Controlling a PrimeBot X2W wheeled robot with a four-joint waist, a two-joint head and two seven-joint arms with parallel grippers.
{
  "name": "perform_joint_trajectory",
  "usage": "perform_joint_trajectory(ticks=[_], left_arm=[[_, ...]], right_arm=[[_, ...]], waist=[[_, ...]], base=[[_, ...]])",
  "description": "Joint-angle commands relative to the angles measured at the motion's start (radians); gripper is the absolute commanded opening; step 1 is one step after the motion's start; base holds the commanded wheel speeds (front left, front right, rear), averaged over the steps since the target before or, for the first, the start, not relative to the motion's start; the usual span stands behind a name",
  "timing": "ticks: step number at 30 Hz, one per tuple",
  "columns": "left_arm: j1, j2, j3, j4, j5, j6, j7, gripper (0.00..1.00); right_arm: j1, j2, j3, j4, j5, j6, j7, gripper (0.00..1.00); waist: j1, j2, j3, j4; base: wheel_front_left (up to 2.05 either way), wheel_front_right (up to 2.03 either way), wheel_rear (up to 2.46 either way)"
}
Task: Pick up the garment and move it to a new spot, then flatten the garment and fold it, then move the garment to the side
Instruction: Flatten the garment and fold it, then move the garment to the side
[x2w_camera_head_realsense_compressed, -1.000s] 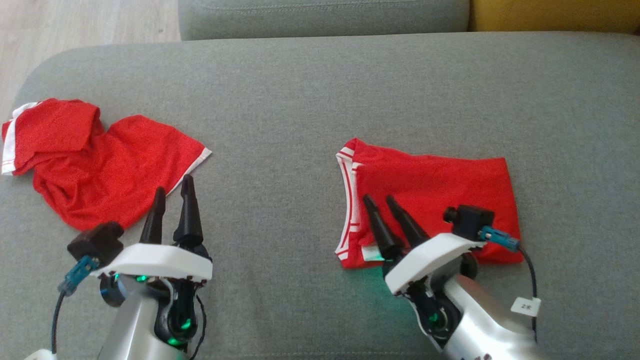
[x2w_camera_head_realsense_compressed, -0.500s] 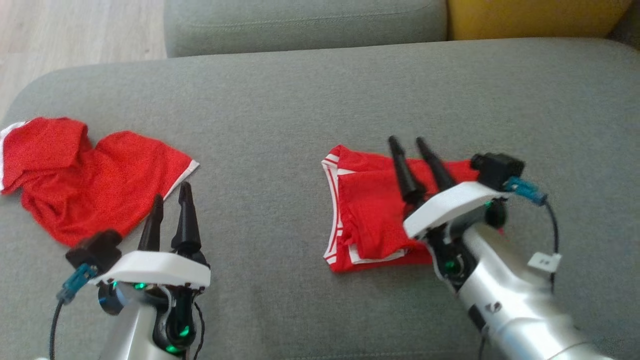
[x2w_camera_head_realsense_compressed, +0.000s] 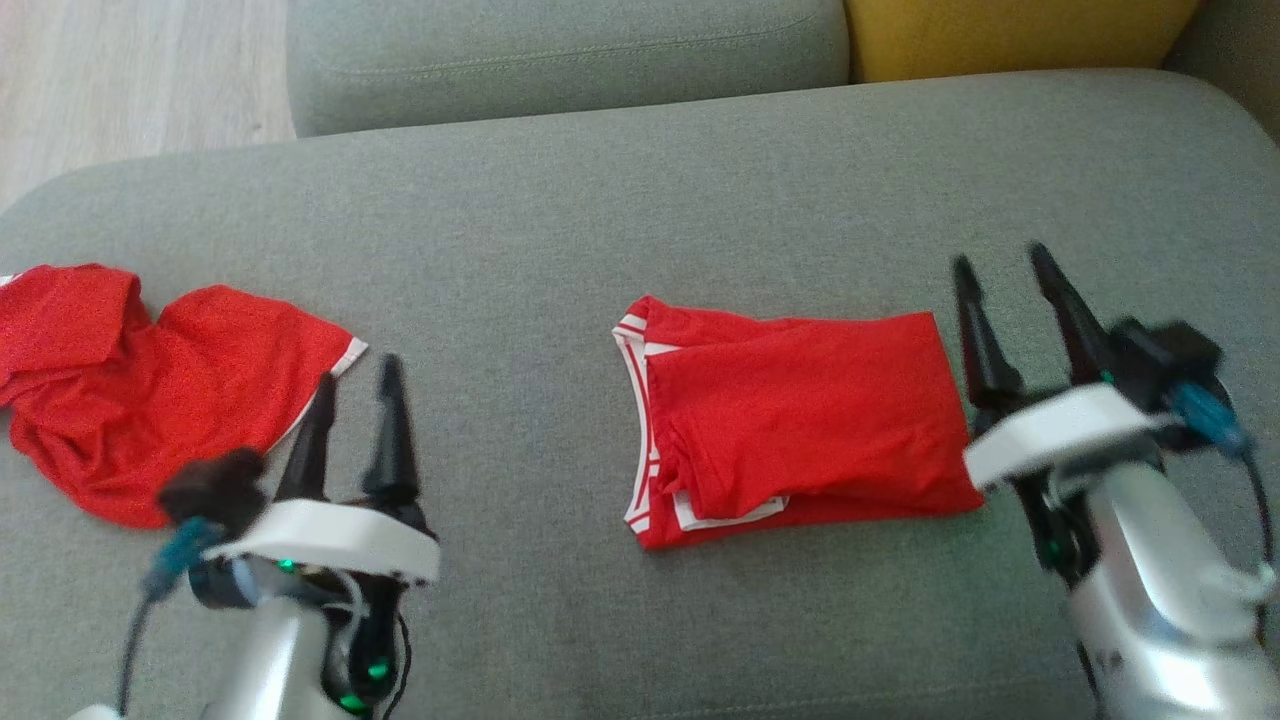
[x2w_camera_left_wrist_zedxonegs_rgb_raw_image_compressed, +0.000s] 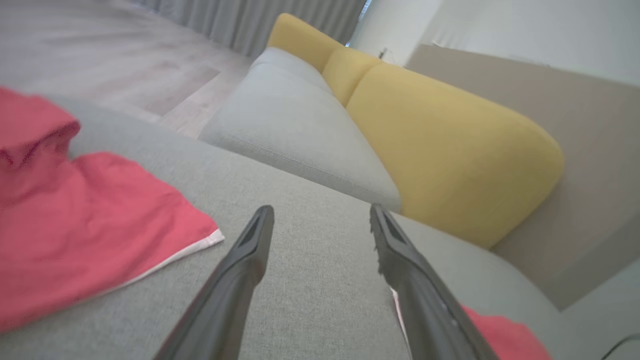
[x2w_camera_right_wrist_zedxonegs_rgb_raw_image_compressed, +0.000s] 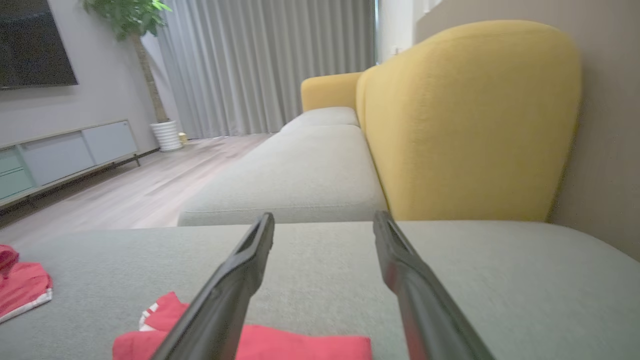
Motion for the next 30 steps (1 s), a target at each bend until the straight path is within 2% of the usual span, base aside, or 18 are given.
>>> perform_joint_trajectory(ticks=[1,3,9,16,23,30], left_arm=[[-0.017,0.027,0.002,-0.042,0.112,-0.002,-0.012,1.0],[-0.001,0.022,0.001,-0.054,0.156,-0.002,-0.012,1.0],[0.028,0.013,0.008,-0.084,0.195,-0.011,-0.012,1.0],[0.036,0.011,-0.009,-0.105,0.204,-0.003,-0.012,1.0],[0.026,0.011,-0.027,-0.117,0.198,0.009,-0.012,1.0],[0.005,0.011,-0.046,-0.111,0.197,0.008,-0.012,1.0]], right_arm=[[0.033,0.009,-0.026,-0.077,-0.018,0.003,0.005,1.0],[0.083,0.012,-0.071,-0.144,-0.048,0.003,0.011,1.0],[0.194,0.029,-0.159,-0.274,-0.13,0.003,0.02,1.0],[0.275,0.07,-0.203,-0.354,-0.197,0.003,0.043,1.0],[0.285,0.091,-0.218,-0.353,-0.215,0.003,0.097,1.0],[0.238,0.111,-0.263,-0.259,-0.215,0.003,0.182,1.0]], waist=[[0.0,0.0,0.002,0.001],[0.0,0.0,0.008,0.0],[0.0,0.0,0.023,0.005],[0.0,0.0,0.033,0.009],[0.0,0.0,0.047,0.016],[0.0,0.0,0.096,0.029]], base=[[0.0,0.0,0.0],[0.0,0.0,0.0],[0.0,0.0,0.0],[0.0,0.0,0.0],[0.0,0.0,0.0],[0.0,0.0,0.0]])
